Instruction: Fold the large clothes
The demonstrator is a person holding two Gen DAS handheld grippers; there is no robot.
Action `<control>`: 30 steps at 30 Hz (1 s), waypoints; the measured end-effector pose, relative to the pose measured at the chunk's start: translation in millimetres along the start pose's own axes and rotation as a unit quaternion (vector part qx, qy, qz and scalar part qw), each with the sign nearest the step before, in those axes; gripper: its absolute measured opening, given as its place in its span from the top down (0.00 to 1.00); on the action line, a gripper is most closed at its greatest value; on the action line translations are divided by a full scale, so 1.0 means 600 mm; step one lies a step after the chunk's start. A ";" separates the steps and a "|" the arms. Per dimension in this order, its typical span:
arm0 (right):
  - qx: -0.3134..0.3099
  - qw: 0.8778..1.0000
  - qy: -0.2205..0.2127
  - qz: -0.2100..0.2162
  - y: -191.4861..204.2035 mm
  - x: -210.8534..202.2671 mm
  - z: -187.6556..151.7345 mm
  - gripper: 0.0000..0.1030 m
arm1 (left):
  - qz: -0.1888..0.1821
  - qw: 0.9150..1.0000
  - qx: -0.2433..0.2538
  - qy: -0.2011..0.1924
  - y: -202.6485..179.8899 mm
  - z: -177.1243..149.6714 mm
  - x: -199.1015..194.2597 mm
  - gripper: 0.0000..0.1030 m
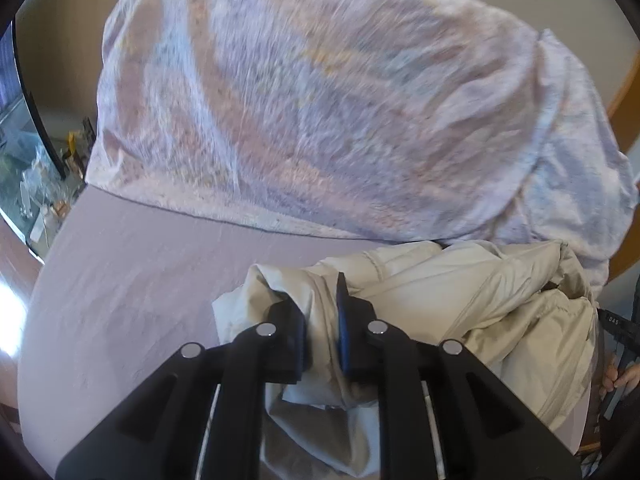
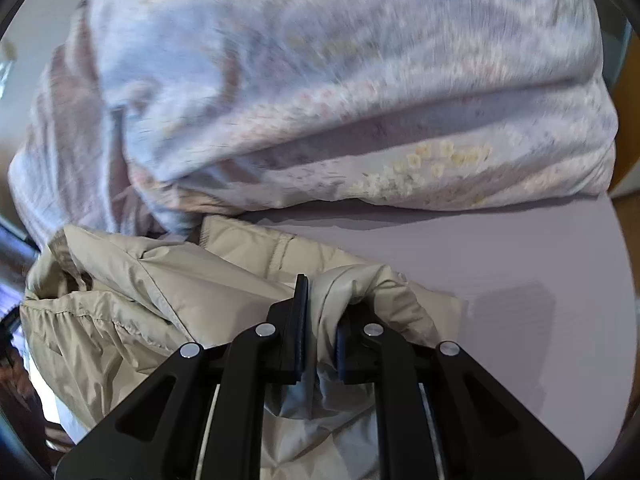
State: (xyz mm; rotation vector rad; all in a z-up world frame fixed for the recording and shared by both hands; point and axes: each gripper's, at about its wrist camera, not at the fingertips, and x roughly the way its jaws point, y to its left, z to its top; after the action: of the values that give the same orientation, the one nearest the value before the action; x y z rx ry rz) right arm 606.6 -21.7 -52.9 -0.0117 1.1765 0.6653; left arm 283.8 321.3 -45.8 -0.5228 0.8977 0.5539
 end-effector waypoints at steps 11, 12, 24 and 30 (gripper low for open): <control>0.130 0.990 0.045 0.040 -0.049 0.080 0.021 0.80 | -0.001 0.998 -0.048 0.034 0.015 0.019 0.096 0.81; 0.146 0.987 0.049 0.052 -0.057 0.081 0.022 0.78 | -0.007 0.998 -0.052 0.038 0.017 0.021 0.099 0.79; 0.157 0.983 -0.014 0.098 -0.089 -0.057 0.018 0.43 | -0.015 0.999 -0.033 -0.017 0.014 0.034 0.015 0.21; 0.058 0.994 -0.005 0.094 0.000 -0.060 -0.002 0.42 | -0.025 0.999 0.008 -0.029 -0.032 0.004 -0.024 0.20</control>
State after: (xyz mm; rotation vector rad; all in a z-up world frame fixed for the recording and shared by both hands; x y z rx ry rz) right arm 597.6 -39.0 -22.5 0.2026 1.2142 0.7601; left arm 290.4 305.1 -29.1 -0.5103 0.8309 0.5131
